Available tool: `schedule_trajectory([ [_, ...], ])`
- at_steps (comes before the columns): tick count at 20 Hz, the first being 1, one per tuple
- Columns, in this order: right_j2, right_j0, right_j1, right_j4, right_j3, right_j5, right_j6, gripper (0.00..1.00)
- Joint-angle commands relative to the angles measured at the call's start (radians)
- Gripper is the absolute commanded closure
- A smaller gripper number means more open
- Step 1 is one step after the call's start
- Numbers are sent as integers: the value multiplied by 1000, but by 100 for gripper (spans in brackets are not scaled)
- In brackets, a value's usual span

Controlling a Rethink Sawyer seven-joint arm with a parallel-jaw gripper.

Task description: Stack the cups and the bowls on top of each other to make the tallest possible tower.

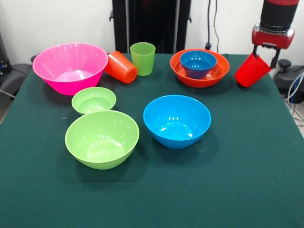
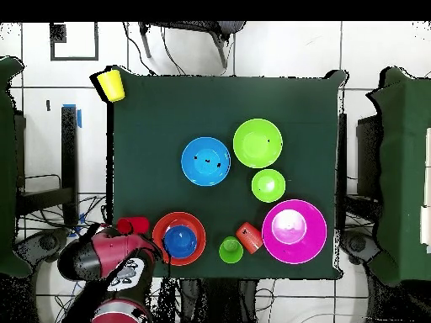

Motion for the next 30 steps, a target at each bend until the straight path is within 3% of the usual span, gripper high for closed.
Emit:
schedule_trajectory([
  [1, 88, -33, 23, 49, -8, 12, 154, 0],
  [21, 92, -23, 23, 56, -14, 7, 163, 0],
  [30, -42, 51, 104, 24, -131, 96, 90, 0],
])
